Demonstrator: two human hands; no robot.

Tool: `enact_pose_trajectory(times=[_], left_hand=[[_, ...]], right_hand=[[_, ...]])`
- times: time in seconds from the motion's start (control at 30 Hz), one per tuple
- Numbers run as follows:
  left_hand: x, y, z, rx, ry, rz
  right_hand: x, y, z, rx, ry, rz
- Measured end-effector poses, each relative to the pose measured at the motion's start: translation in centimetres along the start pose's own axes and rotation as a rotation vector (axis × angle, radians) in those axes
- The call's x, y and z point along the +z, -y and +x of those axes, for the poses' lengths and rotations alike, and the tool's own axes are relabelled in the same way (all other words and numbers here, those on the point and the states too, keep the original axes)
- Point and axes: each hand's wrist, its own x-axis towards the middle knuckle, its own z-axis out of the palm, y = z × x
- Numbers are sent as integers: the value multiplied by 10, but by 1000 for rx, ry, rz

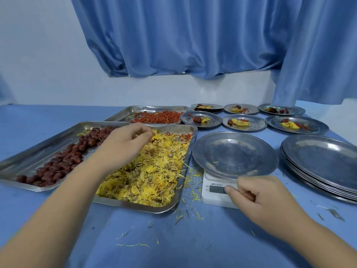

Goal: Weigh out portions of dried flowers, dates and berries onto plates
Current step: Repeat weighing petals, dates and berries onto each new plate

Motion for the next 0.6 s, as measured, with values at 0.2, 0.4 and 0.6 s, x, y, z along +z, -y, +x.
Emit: enact_pose_trajectory(times=[0.2,0.4,0.6], left_hand=[[-22,39,7,-64,322,427],[-15,54,11,-64,399,573],[-18,58,16,-78,339,487]], right_hand=[[3,4,0,-12,38,4],[-1,-1,2,28,13,28],[-2,-4,0,44,11,39]])
